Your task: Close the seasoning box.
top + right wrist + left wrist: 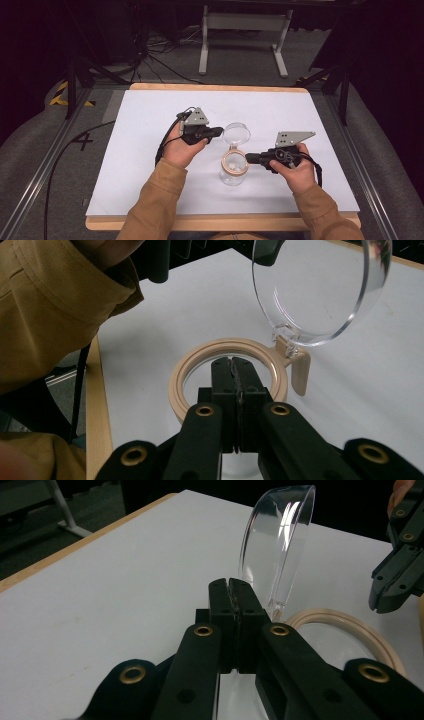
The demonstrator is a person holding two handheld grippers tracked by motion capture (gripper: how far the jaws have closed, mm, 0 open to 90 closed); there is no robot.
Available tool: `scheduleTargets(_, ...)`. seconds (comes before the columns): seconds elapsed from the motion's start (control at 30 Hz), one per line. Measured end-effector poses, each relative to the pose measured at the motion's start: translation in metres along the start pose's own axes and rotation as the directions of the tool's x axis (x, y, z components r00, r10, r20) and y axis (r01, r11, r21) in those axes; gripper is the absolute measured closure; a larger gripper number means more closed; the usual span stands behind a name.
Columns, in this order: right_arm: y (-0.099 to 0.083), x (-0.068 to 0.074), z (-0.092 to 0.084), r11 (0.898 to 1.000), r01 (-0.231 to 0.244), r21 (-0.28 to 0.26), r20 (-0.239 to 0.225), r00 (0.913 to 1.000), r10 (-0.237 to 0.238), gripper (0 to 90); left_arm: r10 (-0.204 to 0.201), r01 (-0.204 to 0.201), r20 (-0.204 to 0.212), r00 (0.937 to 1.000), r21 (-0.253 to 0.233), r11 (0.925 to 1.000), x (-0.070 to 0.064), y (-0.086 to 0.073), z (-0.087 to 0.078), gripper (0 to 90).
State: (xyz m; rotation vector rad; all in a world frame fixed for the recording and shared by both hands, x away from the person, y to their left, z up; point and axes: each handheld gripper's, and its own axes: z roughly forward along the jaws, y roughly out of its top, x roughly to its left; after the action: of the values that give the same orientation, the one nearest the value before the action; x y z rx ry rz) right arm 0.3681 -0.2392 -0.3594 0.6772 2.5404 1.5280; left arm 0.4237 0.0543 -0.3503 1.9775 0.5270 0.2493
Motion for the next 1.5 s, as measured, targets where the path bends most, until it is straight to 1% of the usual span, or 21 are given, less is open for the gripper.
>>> scheduleTargets(0.07,0.000,0.000,0.000,1.000,-0.002,-0.002,-0.001,1.0000,0.002,89.9,0.006,-0.006,0.006,1.0000,0.003,1.0000,-0.001,0.001,-0.002,89.4)
scheduleTargets(0.1,0.000,-0.001,-0.001,1.000,0.000,-0.003,-0.001,1.0000,0.000,90.0,0.025,-0.025,0.005,0.9997,0.002,0.9997,-0.001,0.001,-0.003,89.4)
scheduleTargets(0.13,0.000,-0.001,0.000,1.000,-0.001,-0.003,-0.003,1.0000,0.001,89.9,0.019,-0.019,0.011,0.9998,0.003,0.9998,-0.003,0.001,-0.003,89.4)
scheduleTargets(0.23,0.001,-0.001,-0.001,1.000,-0.004,-0.004,-0.005,1.0000,0.004,89.9,0.037,-0.037,0.034,0.9987,0.016,0.9992,-0.004,0.002,-0.007,89.5)
scheduleTargets(0.27,0.001,-0.001,-0.001,1.000,-0.005,-0.004,-0.007,1.0000,0.005,89.9,0.049,-0.050,0.039,0.9980,0.016,0.9986,-0.005,0.003,-0.007,89.5)
scheduleTargets(0.3,0.001,0.000,-0.001,1.000,-0.008,-0.005,-0.009,0.9999,0.008,89.8,0.049,-0.050,0.045,0.9978,0.029,0.9983,-0.006,0.003,-0.009,89.5)
scheduleTargets(0.4,0.002,0.000,-0.001,1.000,-0.011,-0.002,-0.015,0.9998,0.011,89.9,0.070,-0.072,0.052,0.9962,0.034,0.9968,-0.007,0.004,-0.011,89.6)
scheduleTargets(0.43,0.002,0.000,0.000,1.000,-0.012,-0.001,-0.016,0.9998,0.012,89.8,0.060,-0.062,0.056,0.9966,0.033,0.9975,-0.009,0.004,-0.011,89.6)
scheduleTargets(0.47,0.002,0.000,0.000,1.000,-0.013,0.000,-0.017,0.9998,0.013,89.8,0.073,-0.075,0.058,0.9957,0.042,0.9963,-0.009,0.005,-0.012,89.6)
scheduleTargets(0.67,0.002,0.000,-0.001,1.000,-0.017,0.001,-0.020,0.9997,0.017,89.9,0.081,-0.086,0.079,0.9936,0.064,0.9942,-0.010,0.005,-0.013,89.7)
scheduleTargets(0.73,0.002,0.000,-0.001,1.000,-0.018,0.000,-0.020,0.9996,0.018,89.8,0.084,-0.089,0.082,0.9930,0.059,0.9943,-0.010,0.006,-0.014,89.7)
scheduleTargets(0.77,0.002,0.000,-0.001,1.000,-0.019,0.000,-0.021,0.9996,0.019,89.8,0.077,-0.082,0.091,0.9929,0.056,0.9950,-0.010,0.006,-0.015,89.7)
scheduleTargets(0.93,0.002,0.000,0.000,1.000,-0.020,0.011,-0.030,0.9994,0.020,89.8,0.066,-0.072,0.087,0.9941,0.068,0.9951,-0.007,0.004,-0.018,89.6)
scheduleTargets(0.97,0.002,0.000,0.000,1.000,-0.019,0.012,-0.030,0.9994,0.019,89.8,0.064,-0.069,0.087,0.9942,0.059,0.9959,-0.007,0.004,-0.018,89.6)
scheduleTargets(1.1,0.002,0.001,-0.001,0.999,-0.025,0.023,-0.038,0.9989,0.026,89.9,0.061,-0.067,0.083,0.9947,0.063,0.9958,-0.006,0.004,-0.019,89.6)
scheduleTargets(1.13,0.002,0.002,0.000,0.999,-0.025,0.025,-0.039,0.9989,0.026,89.9,0.052,-0.058,0.078,0.9955,0.066,0.9962,-0.005,0.004,-0.020,89.5)
scheduleTargets(1.17,0.002,0.002,0.000,0.999,-0.027,0.027,-0.044,0.9986,0.029,89.8,0.052,-0.057,0.078,0.9956,0.068,0.9960,-0.004,0.003,-0.021,89.5)
scheduleTargets(1.2,0.002,0.003,0.000,0.999,-0.030,0.027,-0.054,0.9980,0.032,89.8,0.042,-0.047,0.077,0.9962,0.069,0.9965,-0.004,0.003,-0.022,89.5)
scheduleTargets(1.27,0.002,0.004,0.000,0.999,-0.033,0.029,-0.064,0.9973,0.035,89.8,0.045,-0.050,0.074,0.9963,0.076,0.9959,-0.003,0.003,-0.023,89.4)
scheduleTargets(1.3,0.003,0.006,0.000,0.999,-0.033,0.038,-0.073,0.9967,0.036,89.8,0.030,-0.035,0.073,0.9969,0.076,0.9965,-0.002,0.002,-0.023,89.0)
scheduleTargets(1.5,0.004,0.010,0.002,0.997,-0.031,0.070,-0.089,0.9953,0.038,89.9,0.011,-0.017,0.066,0.9978,0.096,0.9952,0.001,0.000,-0.023,87.7)
